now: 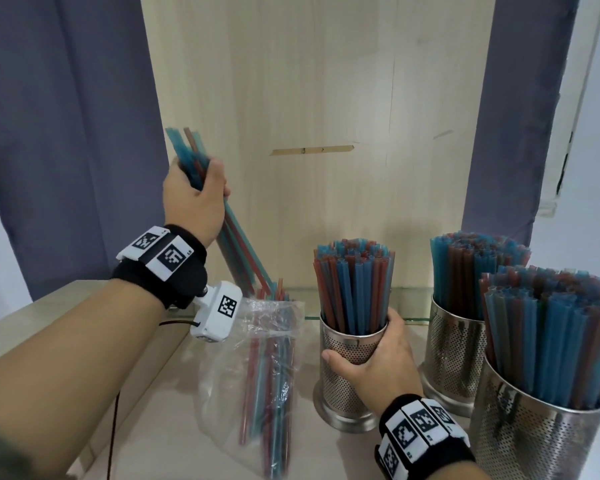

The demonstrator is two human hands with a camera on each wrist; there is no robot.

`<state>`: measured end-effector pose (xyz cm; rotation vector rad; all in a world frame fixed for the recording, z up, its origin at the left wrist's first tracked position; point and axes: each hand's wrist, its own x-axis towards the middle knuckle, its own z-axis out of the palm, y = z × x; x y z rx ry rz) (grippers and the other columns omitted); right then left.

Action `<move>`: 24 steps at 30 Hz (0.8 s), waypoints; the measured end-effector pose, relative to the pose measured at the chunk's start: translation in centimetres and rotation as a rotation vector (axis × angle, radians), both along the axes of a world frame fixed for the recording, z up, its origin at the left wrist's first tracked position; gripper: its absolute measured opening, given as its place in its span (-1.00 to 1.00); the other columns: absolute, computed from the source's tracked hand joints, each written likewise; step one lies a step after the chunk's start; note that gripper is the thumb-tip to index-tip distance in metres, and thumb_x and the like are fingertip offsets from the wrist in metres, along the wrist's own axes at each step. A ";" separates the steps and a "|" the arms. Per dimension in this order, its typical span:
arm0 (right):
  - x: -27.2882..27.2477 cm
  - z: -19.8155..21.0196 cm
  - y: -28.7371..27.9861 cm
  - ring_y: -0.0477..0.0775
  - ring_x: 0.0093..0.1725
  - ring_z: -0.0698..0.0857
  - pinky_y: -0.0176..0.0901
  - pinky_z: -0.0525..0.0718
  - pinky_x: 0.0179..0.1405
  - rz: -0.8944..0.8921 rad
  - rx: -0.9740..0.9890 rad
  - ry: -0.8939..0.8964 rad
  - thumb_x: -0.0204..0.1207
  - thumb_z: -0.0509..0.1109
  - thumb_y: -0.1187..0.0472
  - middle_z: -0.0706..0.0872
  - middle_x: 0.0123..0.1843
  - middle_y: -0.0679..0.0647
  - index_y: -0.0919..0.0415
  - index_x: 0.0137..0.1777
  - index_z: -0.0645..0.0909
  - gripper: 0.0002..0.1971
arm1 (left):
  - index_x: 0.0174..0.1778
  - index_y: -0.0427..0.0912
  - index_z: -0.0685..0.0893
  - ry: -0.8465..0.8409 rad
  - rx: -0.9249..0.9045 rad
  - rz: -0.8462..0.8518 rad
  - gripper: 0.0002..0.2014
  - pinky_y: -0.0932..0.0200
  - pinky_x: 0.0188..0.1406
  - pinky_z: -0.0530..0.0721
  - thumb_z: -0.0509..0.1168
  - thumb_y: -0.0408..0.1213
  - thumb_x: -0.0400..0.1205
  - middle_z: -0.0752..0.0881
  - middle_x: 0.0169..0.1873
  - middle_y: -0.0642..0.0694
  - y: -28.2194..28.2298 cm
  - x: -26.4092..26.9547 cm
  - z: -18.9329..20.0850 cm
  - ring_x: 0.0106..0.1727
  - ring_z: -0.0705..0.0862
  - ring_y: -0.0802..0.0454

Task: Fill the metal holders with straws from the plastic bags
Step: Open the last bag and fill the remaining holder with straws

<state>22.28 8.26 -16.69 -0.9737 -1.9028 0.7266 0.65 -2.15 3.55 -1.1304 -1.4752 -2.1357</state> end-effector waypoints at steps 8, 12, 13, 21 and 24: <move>0.0 0.3 -0.2 -0.04 0.37 0.58 0.01 0.59 0.44 -0.024 -0.010 -0.016 0.00 0.70 -0.30 0.57 0.35 -0.16 -0.09 0.55 0.15 0.16 | -0.14 -0.02 0.47 -0.049 0.190 -0.103 -0.85 0.16 -0.31 0.67 0.32 -0.17 0.67 0.57 -0.58 0.14 -2.6 3.6 3.1 -0.54 0.56 0.18; 0.2 0.9 -0.9 0.06 0.53 0.47 0.26 0.37 0.58 -0.122 0.034 -0.090 -0.04 0.57 -0.47 0.49 0.49 -0.10 -0.08 0.62 0.08 0.25 | -0.15 -0.04 0.48 -0.058 0.207 -0.222 -0.83 0.06 -0.26 0.66 0.36 -0.17 0.65 0.55 -0.56 0.13 -3.5 5.5 3.7 -0.53 0.54 0.14; 0.3 1.2 -1.1 0.09 0.59 0.40 0.28 0.27 0.59 -0.150 0.031 -0.101 -0.01 0.55 -0.50 0.43 0.57 -0.05 -0.02 0.67 0.02 0.30 | -0.15 -0.04 0.48 -0.049 0.203 -0.240 -0.83 0.04 -0.25 0.66 0.36 -0.18 0.65 0.56 -0.55 0.13 -3.7 6.0 3.7 -0.52 0.54 0.14; 0.0 5.0 -3.6 0.10 0.63 0.36 0.27 0.04 0.71 -0.191 0.156 -0.055 0.11 0.56 -0.46 0.39 0.62 0.01 0.15 0.73 -0.23 0.42 | -0.14 -0.01 0.49 0.005 0.163 -0.284 -0.84 -0.05 -0.14 0.71 0.36 -0.17 0.67 0.61 -0.51 0.16 -4.8 8.4 3.1 -0.47 0.59 0.15; -0.6 6.8 -3.7 0.06 0.65 0.35 0.30 -0.14 0.71 -0.178 0.118 -0.021 0.08 0.59 -0.45 0.34 0.67 -0.02 0.04 0.69 -0.43 0.49 | -0.13 -0.01 0.49 0.003 0.163 -0.288 -0.84 -0.02 -0.13 0.73 0.37 -0.18 0.67 0.61 -0.48 0.16 -5.3 8.7 3.0 -0.45 0.60 0.14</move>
